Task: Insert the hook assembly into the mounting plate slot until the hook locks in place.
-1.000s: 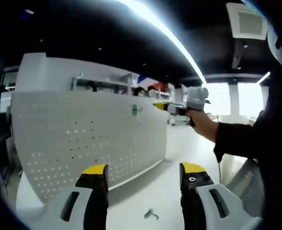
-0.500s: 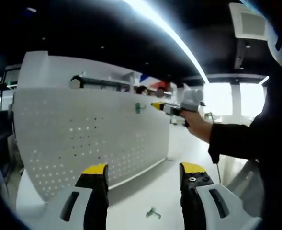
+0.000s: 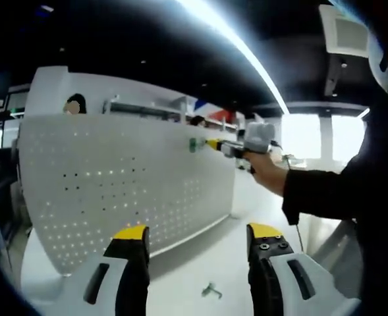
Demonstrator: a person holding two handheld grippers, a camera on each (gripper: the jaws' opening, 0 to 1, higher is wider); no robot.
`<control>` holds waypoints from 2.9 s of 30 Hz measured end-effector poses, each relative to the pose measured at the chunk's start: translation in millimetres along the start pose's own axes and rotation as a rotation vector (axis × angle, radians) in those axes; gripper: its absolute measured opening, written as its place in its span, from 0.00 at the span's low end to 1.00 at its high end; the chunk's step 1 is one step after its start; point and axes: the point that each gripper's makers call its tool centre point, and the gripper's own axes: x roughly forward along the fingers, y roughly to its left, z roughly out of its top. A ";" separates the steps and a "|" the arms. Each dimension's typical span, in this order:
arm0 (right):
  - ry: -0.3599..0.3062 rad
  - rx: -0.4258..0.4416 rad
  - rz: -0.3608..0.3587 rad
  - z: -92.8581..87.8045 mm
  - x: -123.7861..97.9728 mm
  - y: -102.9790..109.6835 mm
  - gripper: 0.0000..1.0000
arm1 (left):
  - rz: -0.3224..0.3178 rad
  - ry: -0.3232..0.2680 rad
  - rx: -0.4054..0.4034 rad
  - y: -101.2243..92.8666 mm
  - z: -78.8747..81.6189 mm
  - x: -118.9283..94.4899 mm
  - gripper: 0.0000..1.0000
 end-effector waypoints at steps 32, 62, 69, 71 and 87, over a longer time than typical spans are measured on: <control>0.032 -0.034 -0.025 -11.5 6.9 -0.5 0.01 | -0.001 -0.002 -0.004 4.3 -0.4 1.3 0.59; 0.046 -0.025 -0.057 5.2 -19.8 -15.8 0.26 | 0.032 -0.005 0.027 13.0 3.1 -15.2 0.59; 0.051 -0.006 -0.073 10.7 -32.2 -21.5 0.36 | 0.046 0.000 0.033 16.4 2.0 -21.9 0.59; 0.045 -0.006 -0.071 14.3 -35.4 -21.1 0.36 | 0.049 0.000 0.035 16.2 1.9 -23.8 0.59; 0.013 -0.010 -0.037 35.4 -67.8 -9.4 0.39 | 0.070 0.030 0.045 11.6 -9.3 -34.6 0.58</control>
